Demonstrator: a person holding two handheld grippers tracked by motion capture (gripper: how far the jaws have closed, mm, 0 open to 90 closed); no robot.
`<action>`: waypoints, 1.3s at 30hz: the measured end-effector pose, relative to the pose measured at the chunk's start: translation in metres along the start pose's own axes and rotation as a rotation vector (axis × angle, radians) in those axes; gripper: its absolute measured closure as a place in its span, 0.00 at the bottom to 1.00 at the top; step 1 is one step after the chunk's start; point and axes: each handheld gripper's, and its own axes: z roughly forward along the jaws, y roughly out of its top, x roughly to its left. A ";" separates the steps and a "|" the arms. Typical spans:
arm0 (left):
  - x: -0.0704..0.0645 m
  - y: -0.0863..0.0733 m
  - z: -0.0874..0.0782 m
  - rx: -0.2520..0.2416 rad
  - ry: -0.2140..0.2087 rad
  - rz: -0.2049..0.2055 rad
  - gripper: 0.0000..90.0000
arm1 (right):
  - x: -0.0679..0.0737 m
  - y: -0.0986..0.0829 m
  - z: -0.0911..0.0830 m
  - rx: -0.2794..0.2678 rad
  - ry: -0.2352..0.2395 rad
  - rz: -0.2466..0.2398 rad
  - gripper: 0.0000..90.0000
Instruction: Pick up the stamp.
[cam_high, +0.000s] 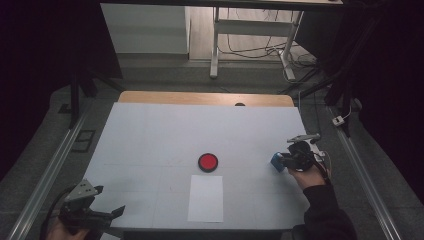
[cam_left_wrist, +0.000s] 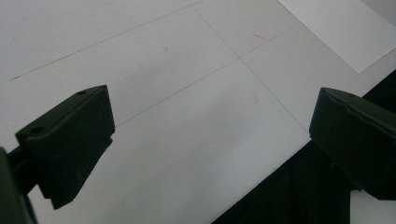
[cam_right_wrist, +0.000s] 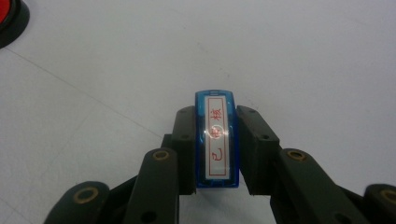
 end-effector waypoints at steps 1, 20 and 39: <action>0.000 0.000 0.000 0.000 0.000 0.000 0.00 | 0.000 0.000 0.000 0.000 0.000 0.000 0.78; 0.000 0.000 0.000 0.003 -0.007 0.001 0.00 | 0.011 0.005 -0.012 -0.050 0.023 -0.028 0.78; 0.000 0.001 0.000 0.003 -0.014 0.012 0.01 | 0.046 0.017 -0.018 -0.104 0.147 -0.145 0.78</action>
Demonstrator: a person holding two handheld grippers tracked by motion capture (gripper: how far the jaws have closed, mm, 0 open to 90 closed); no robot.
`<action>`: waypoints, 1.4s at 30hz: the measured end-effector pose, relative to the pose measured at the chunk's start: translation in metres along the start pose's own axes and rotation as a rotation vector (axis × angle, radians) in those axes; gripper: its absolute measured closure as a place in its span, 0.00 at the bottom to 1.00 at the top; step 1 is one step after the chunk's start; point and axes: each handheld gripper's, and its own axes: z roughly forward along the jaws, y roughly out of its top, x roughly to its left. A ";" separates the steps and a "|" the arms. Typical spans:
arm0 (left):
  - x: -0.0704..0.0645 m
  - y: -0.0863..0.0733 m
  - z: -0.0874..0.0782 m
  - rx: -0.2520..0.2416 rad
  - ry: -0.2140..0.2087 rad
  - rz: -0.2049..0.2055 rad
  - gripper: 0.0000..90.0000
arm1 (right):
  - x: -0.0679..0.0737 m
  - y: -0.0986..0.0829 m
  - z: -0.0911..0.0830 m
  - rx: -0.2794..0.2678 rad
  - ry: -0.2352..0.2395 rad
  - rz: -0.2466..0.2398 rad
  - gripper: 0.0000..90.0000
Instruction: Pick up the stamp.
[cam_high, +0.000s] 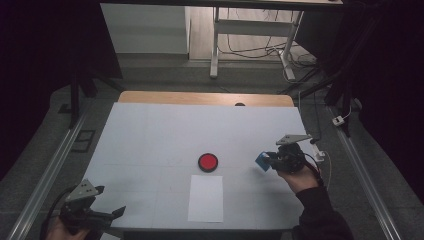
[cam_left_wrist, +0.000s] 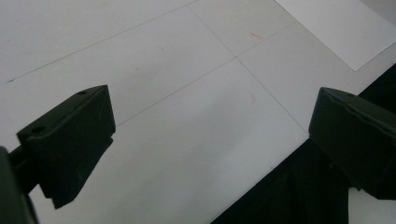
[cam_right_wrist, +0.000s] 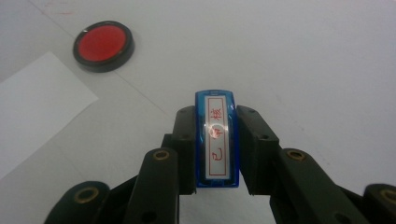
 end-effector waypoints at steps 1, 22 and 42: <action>0.000 0.000 0.000 0.000 0.000 0.000 0.01 | 0.002 0.001 0.000 -0.003 0.007 0.001 0.78; -0.001 0.001 -0.003 -0.036 -0.027 0.016 0.00 | 0.041 0.017 0.007 -0.036 0.143 -0.043 0.78; 0.002 0.000 -0.003 -0.050 -0.084 0.012 0.00 | 0.085 0.030 0.021 -0.038 0.260 -0.133 0.78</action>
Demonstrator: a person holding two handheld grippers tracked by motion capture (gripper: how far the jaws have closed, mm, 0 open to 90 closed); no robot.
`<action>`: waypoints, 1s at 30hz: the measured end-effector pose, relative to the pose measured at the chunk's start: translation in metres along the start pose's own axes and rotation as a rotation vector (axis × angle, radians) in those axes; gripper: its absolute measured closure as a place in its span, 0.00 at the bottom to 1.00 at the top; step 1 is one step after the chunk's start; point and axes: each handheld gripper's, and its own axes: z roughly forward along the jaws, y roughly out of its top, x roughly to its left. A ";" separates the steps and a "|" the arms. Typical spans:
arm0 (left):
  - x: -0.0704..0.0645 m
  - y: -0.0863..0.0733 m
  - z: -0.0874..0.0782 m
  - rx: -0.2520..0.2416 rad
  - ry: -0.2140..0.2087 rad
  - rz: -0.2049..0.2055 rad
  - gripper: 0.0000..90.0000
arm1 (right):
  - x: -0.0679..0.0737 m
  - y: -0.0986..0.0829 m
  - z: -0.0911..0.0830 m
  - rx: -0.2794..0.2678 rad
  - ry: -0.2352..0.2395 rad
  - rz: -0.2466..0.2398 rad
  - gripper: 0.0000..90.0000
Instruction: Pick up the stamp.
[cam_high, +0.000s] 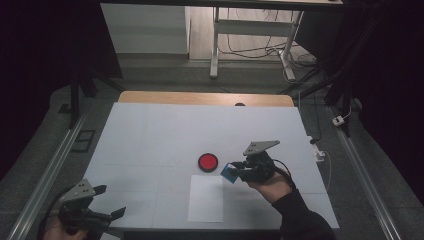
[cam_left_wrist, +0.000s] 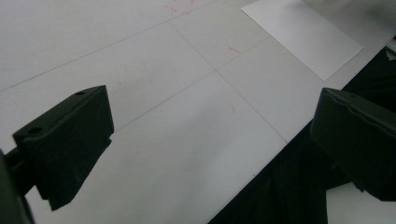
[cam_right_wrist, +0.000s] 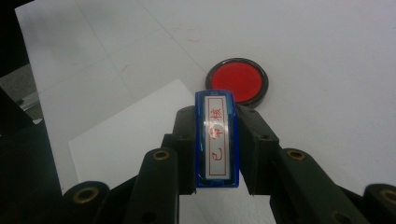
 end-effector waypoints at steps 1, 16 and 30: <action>0.000 0.000 0.000 0.001 -0.001 0.002 0.00 | 0.000 0.000 0.000 0.000 0.000 0.000 0.78; 0.000 0.001 0.004 0.032 -0.017 0.010 0.01 | 0.024 0.009 0.012 -0.017 0.067 -0.073 0.78; -0.001 0.002 0.005 0.042 -0.014 0.014 0.01 | 0.047 0.017 0.018 -0.024 0.119 -0.125 0.78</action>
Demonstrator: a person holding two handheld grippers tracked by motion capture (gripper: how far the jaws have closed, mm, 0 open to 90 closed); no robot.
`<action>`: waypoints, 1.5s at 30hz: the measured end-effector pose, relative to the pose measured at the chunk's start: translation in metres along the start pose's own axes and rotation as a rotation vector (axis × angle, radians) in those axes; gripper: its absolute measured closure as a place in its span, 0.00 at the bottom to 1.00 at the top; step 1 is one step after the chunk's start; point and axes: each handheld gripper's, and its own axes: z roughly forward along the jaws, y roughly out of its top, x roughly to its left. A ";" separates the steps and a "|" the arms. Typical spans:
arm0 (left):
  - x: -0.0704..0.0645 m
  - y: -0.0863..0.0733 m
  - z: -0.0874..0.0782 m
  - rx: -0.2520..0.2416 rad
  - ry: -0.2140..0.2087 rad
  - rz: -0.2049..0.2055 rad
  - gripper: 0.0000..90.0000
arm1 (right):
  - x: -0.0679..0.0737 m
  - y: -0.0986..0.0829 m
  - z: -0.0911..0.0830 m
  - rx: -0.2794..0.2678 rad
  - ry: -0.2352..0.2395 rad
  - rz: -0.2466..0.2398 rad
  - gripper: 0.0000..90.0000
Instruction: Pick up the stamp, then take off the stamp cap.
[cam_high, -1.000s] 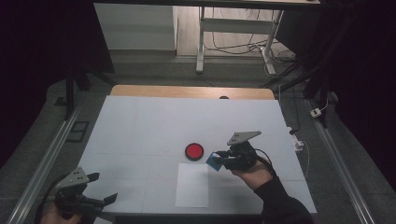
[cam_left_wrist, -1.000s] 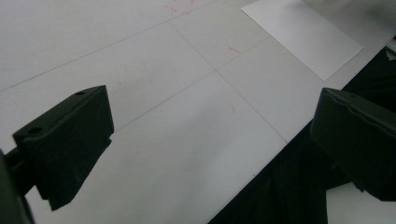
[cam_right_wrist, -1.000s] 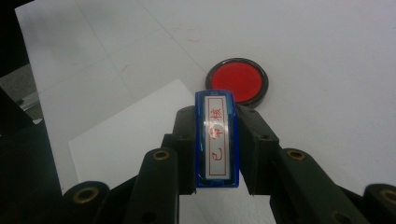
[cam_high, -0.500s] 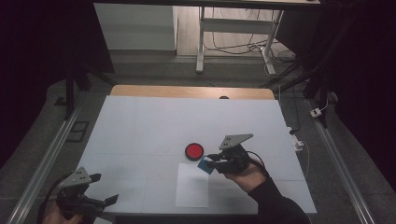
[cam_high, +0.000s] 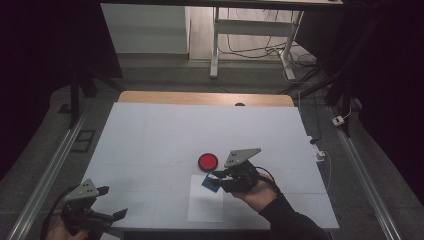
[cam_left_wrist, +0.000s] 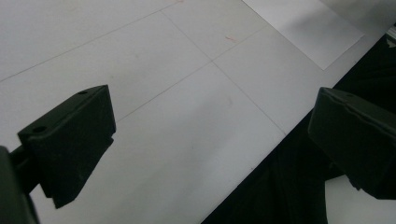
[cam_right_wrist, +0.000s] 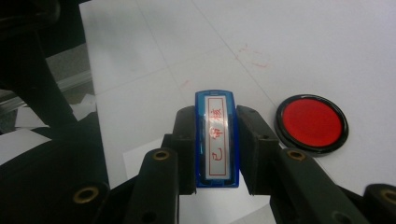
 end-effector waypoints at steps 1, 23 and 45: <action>0.000 0.000 0.000 0.001 0.000 0.001 0.01 | 0.000 0.000 0.000 0.000 0.000 0.000 0.78; -0.001 0.006 0.003 -0.037 -0.074 0.033 0.00 | 0.005 0.003 -0.006 -0.013 0.016 -0.015 0.78; -0.021 0.036 0.035 -0.057 -0.099 0.115 0.00 | 0.006 0.005 -0.011 -0.017 0.030 -0.022 0.78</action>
